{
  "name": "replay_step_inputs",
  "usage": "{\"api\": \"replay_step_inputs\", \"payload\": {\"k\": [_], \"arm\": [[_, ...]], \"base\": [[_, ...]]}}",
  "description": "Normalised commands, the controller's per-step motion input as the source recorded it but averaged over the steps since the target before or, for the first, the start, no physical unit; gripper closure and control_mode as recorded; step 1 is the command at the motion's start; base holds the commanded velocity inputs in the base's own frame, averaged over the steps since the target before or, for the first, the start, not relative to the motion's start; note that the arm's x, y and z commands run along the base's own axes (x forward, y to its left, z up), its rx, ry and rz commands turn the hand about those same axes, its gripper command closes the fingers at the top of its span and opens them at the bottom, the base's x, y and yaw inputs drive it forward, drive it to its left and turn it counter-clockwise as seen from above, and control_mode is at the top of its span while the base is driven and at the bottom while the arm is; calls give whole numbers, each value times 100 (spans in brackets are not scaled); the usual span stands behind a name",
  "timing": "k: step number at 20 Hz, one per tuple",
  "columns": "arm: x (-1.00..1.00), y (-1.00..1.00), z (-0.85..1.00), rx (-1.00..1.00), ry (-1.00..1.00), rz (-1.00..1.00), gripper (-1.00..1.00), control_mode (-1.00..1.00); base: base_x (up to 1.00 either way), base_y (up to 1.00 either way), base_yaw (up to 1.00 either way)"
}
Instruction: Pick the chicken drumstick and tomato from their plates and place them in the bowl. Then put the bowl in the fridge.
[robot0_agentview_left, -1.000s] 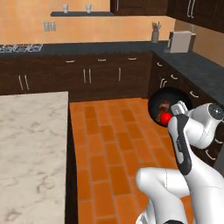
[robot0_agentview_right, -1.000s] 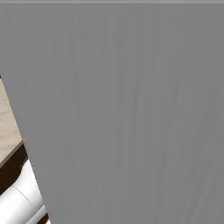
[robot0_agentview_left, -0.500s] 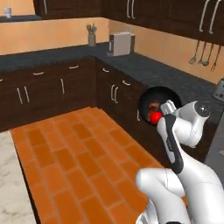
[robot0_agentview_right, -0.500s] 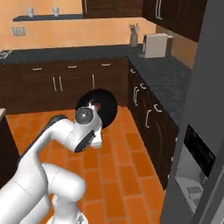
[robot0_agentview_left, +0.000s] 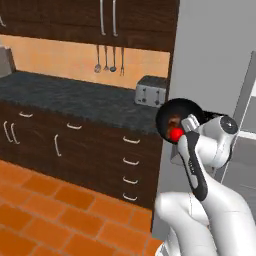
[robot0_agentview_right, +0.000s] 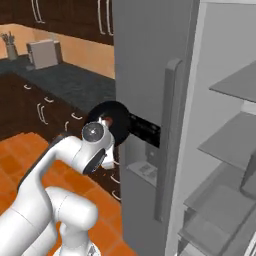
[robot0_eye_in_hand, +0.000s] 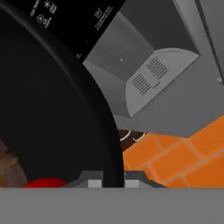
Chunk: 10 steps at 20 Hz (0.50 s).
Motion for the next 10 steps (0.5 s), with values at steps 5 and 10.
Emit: {"api": "replay_step_inputs", "payload": {"k": [5,10], "arm": [[0,0,0,0,0,0,100,100],[0,0,0,0,0,0,100,100]], "base": [[24,-10,-96],[9,-2,-92]]}}
